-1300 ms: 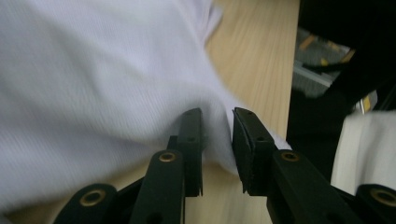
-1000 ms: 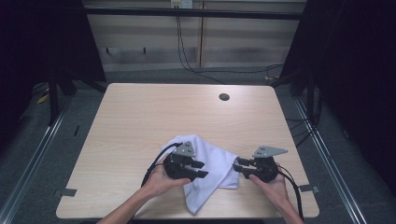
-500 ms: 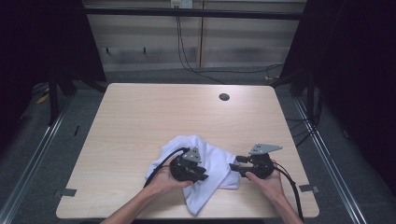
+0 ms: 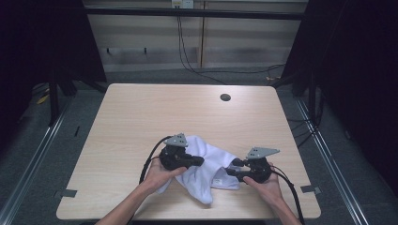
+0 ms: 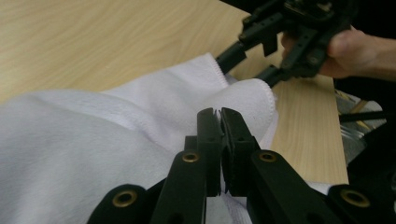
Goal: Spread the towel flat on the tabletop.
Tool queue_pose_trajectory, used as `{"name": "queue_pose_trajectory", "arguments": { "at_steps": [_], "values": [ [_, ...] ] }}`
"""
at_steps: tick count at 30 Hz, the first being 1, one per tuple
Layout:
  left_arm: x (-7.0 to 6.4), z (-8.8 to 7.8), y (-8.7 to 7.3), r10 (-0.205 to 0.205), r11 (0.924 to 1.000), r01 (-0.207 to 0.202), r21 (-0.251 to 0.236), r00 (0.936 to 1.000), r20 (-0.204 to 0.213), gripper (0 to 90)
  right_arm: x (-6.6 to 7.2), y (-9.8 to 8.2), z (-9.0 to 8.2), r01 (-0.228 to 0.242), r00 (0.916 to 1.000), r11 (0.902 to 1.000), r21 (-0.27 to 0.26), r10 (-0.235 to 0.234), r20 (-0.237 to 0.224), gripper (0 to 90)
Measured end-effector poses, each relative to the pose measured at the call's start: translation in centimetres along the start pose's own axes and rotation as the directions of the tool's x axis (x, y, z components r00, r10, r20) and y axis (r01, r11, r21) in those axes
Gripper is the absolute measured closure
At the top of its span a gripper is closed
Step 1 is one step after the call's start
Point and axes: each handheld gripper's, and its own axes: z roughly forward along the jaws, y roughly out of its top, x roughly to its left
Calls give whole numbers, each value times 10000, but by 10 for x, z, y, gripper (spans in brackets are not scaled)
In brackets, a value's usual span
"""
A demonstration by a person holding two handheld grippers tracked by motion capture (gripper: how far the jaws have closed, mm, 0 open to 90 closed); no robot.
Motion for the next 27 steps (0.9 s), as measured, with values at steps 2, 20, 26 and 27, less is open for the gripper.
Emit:
{"name": "queue_pose_trajectory", "arguments": {
  "at_steps": [2,20,26,27],
  "values": [
    [3,-5,0,-265,9992,264,-290,9996,-54,875,5,2,-1,28,9998,9998,-173,-31,-196,515],
    [10,-20,1,-560,9939,542,-959,9983,-160,885,14,37,25,-442,9968,9944,-956,375,-709,880],
    [19,-53,6,-896,9776,773,-1958,9945,-549,888,1,44,-7,-717,9972,9822,-1734,745,96,882],
    [21,-58,5,-977,9743,823,-2098,9931,-643,889,-2,45,-12,-815,9963,9783,-1907,852,113,883]
  ]
}}
